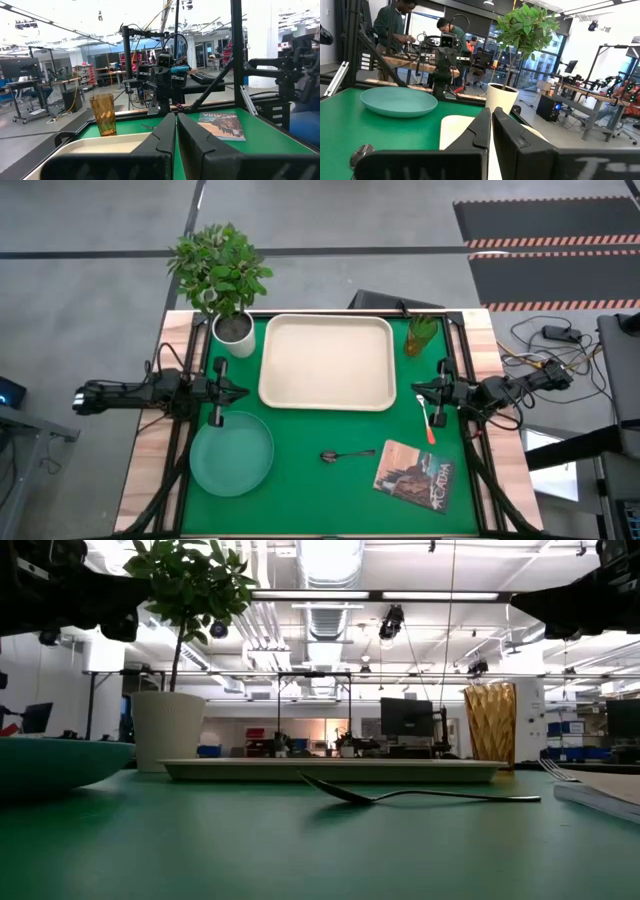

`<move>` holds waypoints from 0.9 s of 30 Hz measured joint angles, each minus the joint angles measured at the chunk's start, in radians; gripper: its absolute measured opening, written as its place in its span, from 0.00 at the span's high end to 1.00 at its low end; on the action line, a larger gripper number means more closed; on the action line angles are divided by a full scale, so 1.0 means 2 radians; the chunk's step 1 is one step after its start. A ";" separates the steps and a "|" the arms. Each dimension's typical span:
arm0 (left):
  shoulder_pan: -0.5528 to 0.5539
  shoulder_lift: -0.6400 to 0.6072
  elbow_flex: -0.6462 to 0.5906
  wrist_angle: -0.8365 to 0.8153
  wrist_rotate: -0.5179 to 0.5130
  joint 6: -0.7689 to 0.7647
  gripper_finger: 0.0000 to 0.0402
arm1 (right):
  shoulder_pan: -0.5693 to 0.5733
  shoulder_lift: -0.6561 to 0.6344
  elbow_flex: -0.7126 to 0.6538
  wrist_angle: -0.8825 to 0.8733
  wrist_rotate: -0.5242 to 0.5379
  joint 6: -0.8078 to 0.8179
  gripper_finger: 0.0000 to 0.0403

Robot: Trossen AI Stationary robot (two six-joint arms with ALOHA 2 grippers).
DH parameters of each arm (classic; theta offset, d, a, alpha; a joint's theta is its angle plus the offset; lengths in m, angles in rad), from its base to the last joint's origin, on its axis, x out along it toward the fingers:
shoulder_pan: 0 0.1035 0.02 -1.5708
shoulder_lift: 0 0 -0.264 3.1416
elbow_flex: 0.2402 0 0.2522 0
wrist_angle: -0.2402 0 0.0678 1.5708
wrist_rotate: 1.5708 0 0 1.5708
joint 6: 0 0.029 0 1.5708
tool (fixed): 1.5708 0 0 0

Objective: Pick and place plate/cup/fork/spoon on tray

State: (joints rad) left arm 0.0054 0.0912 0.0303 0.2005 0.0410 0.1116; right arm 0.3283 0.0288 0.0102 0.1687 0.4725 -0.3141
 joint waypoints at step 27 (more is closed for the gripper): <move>0.000 0.000 0.000 0.000 0.000 0.000 1.00 | 0.000 0.000 0.000 0.014 -0.007 0.229 0.98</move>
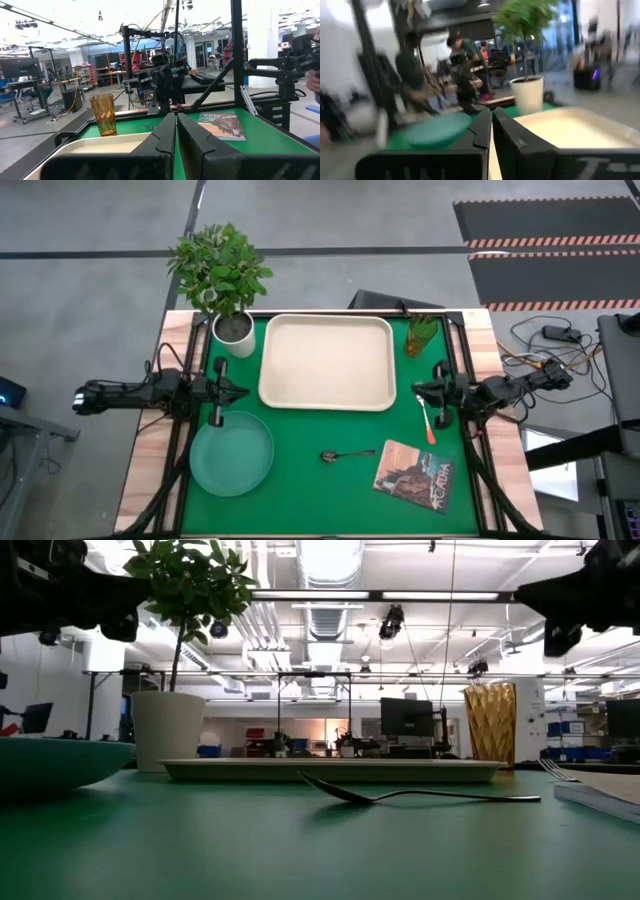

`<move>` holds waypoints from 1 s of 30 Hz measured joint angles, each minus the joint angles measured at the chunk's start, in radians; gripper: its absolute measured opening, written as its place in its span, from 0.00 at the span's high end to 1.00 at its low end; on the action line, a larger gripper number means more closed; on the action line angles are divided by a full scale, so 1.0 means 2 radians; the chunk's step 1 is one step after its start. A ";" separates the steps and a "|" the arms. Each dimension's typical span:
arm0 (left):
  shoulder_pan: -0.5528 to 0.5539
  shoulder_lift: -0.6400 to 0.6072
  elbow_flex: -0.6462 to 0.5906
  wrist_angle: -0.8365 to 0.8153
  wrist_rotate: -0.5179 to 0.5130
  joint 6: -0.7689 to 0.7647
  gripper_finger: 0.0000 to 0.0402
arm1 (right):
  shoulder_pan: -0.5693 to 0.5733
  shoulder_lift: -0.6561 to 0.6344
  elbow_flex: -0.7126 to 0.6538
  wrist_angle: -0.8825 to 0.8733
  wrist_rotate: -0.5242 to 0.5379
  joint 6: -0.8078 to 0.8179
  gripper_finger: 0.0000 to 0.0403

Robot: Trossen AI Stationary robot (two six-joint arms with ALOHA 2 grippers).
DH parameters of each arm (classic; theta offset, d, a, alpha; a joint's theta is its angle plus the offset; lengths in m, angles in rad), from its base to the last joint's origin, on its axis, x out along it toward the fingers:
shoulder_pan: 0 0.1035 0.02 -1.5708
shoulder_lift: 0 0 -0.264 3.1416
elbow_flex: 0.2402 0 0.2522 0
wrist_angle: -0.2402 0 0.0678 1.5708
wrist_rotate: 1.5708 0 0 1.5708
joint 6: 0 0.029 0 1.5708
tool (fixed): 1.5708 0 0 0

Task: Pick and place plate/cup/fork/spoon on tray
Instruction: Put the brown glass on the white tray

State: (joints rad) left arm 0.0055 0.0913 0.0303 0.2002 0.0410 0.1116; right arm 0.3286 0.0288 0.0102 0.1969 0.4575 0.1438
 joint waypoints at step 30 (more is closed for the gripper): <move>0.000 0.000 0.001 0.214 -0.016 0.004 1.00 | -0.001 0.004 0.006 0.061 0.138 0.041 0.98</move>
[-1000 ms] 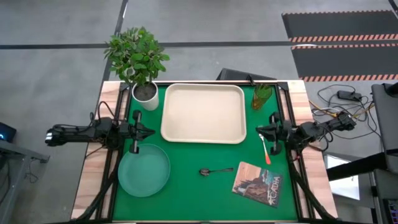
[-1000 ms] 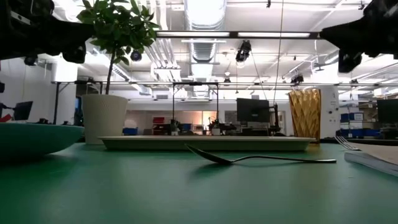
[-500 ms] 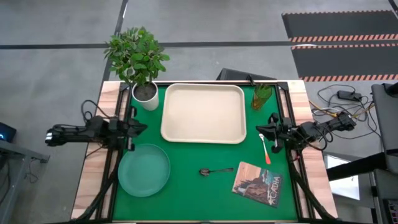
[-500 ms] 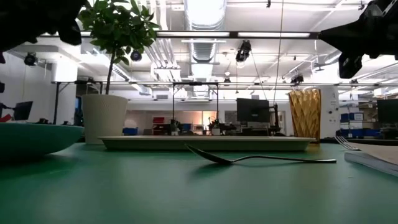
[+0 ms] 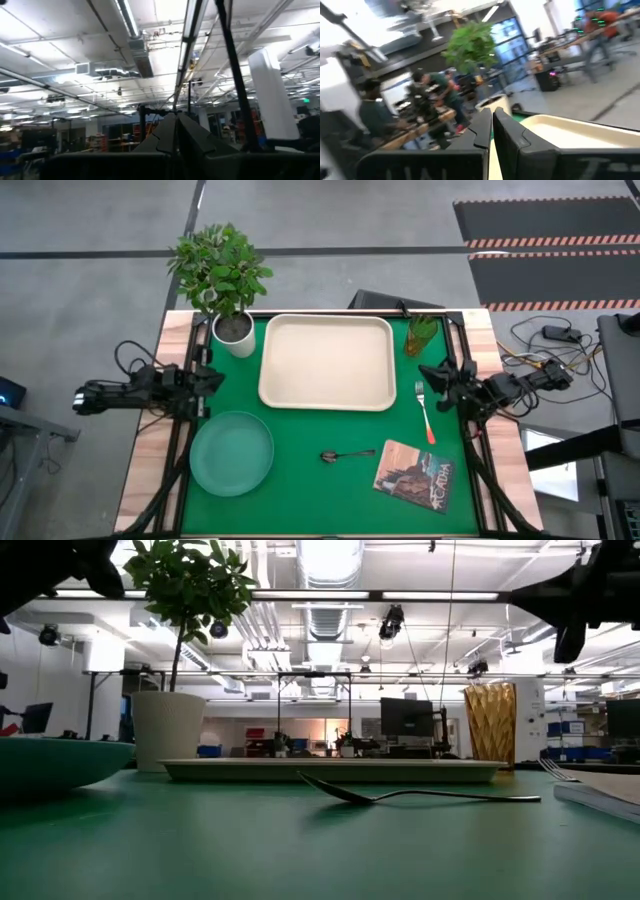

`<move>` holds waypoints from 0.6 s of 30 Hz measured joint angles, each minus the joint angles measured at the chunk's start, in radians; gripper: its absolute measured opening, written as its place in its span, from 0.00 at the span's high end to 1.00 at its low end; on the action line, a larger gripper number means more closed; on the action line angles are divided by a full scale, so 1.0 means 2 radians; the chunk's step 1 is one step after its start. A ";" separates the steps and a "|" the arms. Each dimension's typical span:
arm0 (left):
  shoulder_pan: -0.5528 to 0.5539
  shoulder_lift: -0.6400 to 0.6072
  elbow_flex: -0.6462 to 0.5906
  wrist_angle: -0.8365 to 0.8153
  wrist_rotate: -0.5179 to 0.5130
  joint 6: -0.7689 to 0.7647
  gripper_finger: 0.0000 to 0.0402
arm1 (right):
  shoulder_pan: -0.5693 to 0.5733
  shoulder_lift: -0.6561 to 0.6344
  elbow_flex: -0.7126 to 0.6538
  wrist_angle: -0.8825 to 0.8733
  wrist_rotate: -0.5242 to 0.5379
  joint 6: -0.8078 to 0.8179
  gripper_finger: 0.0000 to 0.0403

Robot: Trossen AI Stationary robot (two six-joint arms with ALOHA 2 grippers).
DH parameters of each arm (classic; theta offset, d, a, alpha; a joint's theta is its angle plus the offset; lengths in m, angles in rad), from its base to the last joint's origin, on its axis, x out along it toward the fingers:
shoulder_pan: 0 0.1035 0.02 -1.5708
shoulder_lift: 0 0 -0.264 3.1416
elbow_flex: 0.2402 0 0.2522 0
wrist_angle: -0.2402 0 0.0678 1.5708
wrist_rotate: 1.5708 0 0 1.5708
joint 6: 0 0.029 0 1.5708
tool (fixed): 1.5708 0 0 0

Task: Pick and place plate/cup/fork/spoon on tray
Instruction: Put the brown glass on the white tray

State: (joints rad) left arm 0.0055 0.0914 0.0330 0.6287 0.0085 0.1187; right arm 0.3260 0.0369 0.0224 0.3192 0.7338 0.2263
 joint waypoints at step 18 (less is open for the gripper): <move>0.000 0.000 0.001 0.088 -0.114 0.049 1.00 | -0.050 0.119 0.145 -0.102 0.053 0.004 0.98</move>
State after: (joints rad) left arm 0.0055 0.0910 0.0345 0.8051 -0.2188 0.2165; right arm 0.2254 0.2740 0.3124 0.1156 0.8396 0.2343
